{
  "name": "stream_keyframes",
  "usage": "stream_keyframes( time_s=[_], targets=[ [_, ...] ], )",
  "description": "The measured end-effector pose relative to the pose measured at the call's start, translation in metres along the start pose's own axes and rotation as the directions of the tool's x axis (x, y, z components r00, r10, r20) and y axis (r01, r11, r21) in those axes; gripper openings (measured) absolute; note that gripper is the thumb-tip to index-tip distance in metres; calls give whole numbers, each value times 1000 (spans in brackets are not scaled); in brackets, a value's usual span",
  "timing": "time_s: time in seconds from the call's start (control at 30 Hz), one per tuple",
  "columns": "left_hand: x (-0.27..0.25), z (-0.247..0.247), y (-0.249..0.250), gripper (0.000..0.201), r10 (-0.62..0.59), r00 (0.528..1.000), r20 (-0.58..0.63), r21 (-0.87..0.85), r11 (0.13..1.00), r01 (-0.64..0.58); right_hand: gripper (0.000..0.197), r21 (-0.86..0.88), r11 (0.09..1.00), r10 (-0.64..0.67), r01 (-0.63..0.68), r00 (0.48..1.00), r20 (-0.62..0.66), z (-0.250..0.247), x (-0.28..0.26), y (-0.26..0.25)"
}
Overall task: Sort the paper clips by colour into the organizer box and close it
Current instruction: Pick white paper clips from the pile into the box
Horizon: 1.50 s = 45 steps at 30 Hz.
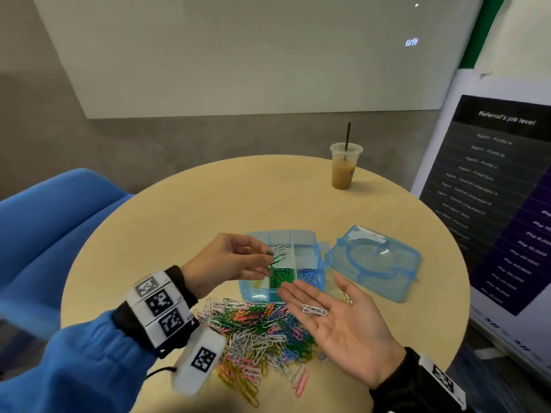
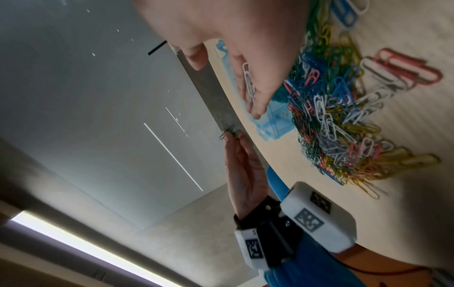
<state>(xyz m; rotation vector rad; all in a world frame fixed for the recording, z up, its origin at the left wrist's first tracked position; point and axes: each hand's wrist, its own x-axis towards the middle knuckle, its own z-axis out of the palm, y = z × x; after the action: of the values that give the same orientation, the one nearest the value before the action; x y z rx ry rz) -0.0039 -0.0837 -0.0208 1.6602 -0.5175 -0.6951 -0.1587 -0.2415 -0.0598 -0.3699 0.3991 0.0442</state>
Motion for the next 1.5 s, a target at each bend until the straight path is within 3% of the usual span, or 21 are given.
stream_keyframes(
  time_s=[0.3,0.43,0.5,0.57,0.73,0.87,0.97,1.1,1.27,1.37,1.43,1.5],
  targets=[
    [29,9,-7,21,-92,996,10,167,982,89,57,35,999,-27,28,999,-27,-2,-3,-13],
    [20,21,2,27,56,997,43,226,972,-64,66,46,998,-30,32,999,-43,-3,-3,-15],
    [8,31,10,25,210,972,107,383,893,-235,71,61,997,-40,42,998,-41,-4,-3,-16],
    [-3,44,15,21,308,924,229,530,757,-383,75,60,997,-37,39,999,-31,-3,-4,-15],
    [-9,67,4,17,351,849,395,691,496,-526,89,155,988,1,-19,993,116,0,-9,-10],
    [-1,64,8,13,326,850,413,720,455,-524,87,187,982,-10,-17,990,140,-3,-7,-12],
    [19,43,17,12,332,891,311,758,478,-443,83,115,991,-71,65,996,47,-9,0,-18],
    [54,7,24,12,345,935,79,850,466,-244,120,63,991,-120,115,990,79,-13,0,-27],
    [73,-8,13,17,282,959,20,863,480,-160,122,109,989,-113,101,987,114,-17,3,-26],
    [74,-11,9,33,246,969,-13,878,467,-107,126,100,991,-98,88,990,100,-17,5,-23],
    [63,-5,10,41,274,960,58,889,423,-174,126,100,992,-87,77,991,106,-16,5,-21],
    [46,14,14,34,335,905,264,820,417,-393,120,124,991,-73,57,988,134,-13,4,-18]
  ],
)
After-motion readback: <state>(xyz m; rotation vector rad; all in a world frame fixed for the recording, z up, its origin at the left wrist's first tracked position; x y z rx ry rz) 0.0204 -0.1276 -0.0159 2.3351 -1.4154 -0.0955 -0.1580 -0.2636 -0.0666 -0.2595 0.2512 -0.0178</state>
